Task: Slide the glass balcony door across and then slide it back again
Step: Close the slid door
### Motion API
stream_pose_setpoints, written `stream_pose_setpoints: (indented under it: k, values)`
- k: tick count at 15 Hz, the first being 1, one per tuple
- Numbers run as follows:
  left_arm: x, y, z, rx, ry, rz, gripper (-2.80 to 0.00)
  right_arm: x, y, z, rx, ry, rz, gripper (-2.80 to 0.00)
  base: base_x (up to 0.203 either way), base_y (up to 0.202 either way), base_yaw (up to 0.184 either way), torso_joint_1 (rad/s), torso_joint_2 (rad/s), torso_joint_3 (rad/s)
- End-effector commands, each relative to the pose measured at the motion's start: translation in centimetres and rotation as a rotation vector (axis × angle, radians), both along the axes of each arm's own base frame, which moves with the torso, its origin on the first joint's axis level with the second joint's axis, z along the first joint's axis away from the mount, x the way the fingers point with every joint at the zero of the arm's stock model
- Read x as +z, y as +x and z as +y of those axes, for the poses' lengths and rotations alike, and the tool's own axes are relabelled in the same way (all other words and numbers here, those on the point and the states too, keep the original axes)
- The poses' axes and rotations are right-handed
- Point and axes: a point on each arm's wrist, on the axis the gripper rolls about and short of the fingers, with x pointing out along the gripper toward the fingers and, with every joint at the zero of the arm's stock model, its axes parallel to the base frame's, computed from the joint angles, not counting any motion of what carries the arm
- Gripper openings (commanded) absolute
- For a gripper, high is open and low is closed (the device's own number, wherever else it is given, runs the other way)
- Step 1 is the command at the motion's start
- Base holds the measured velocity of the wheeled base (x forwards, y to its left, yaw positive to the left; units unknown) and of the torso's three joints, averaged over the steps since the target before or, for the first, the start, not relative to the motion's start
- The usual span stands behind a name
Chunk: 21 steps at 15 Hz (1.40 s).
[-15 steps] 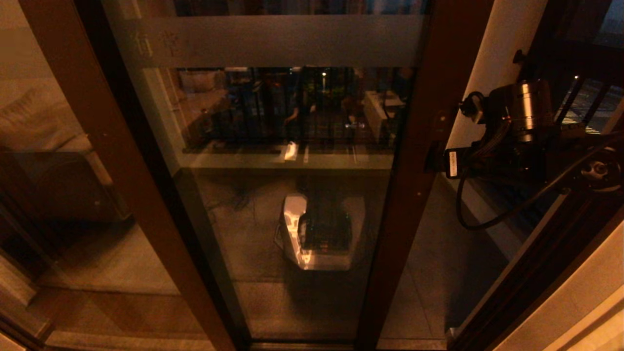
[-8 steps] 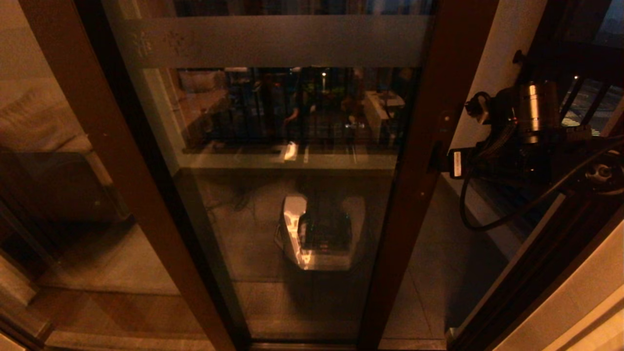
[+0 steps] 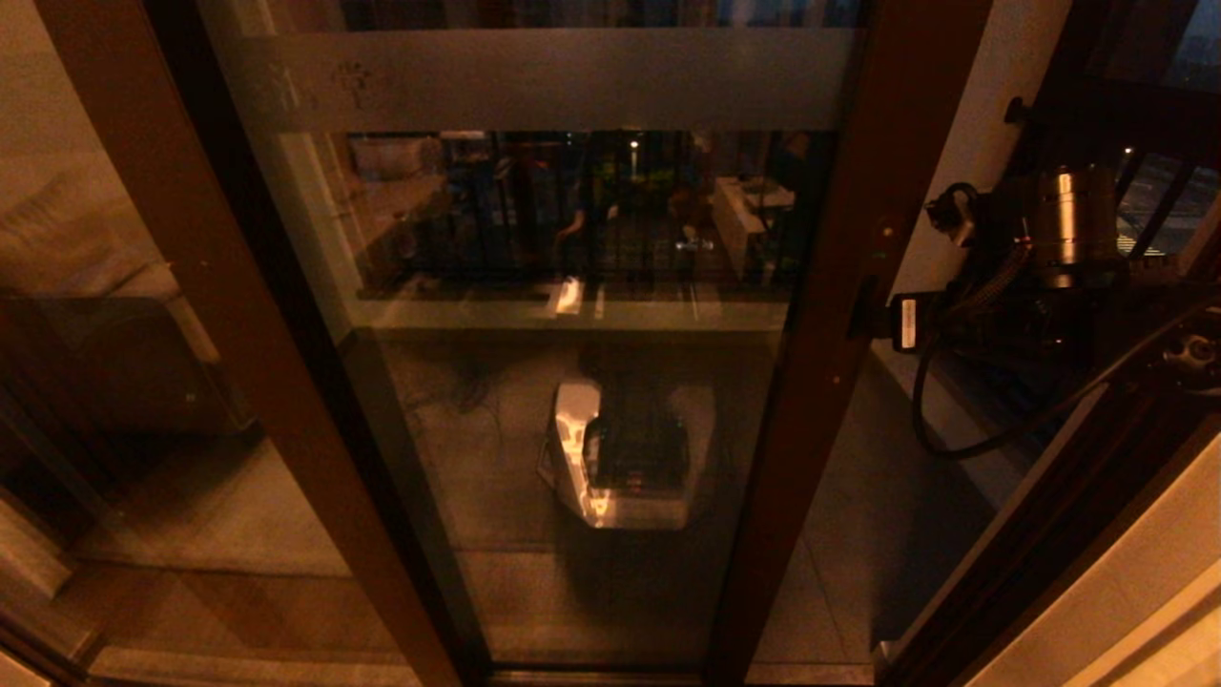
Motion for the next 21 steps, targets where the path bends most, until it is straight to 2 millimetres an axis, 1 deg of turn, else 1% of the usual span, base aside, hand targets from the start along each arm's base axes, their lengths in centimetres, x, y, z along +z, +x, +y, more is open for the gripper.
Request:
stream_pose_setpoints:
  k: [1, 7, 10, 18, 21]
  values:
    - [0.0, 0.0, 0.0, 0.000, 0.001, 0.002, -2.80, 0.1, -0.3, -0.4, 0.001, 0.004, 0.001, 0.00, 0.000, 0.000, 0.000, 0.000, 0.00, 0.000]
    - [0.0, 0.0, 0.0, 0.000, 0.001, 0.001, -2.80, 0.0, 0.0, -1.5, -0.026, 0.008, -0.005, 0.00, 0.000, 0.000, 0.000, 0.000, 0.00, 0.000]
    - [0.0, 0.0, 0.0, 0.000, 0.001, 0.002, -2.80, -0.1, 0.1, -1.8, -0.018, 0.010, -0.002, 0.00, 0.000, 0.000, 0.000, 0.000, 0.00, 0.000]
    - [0.0, 0.0, 0.0, 0.000, 0.001, 0.002, -2.80, -0.7, -0.7, -2.2, -0.019, -0.004, -0.005, 0.00, 0.000, 0.000, 0.000, 0.000, 0.00, 0.000]
    - [0.0, 0.0, 0.0, 0.000, 0.001, 0.002, -2.80, -0.6, -0.8, -2.7, -0.028, -0.002, -0.007, 0.00, 0.000, 0.000, 0.000, 0.000, 0.00, 0.000]
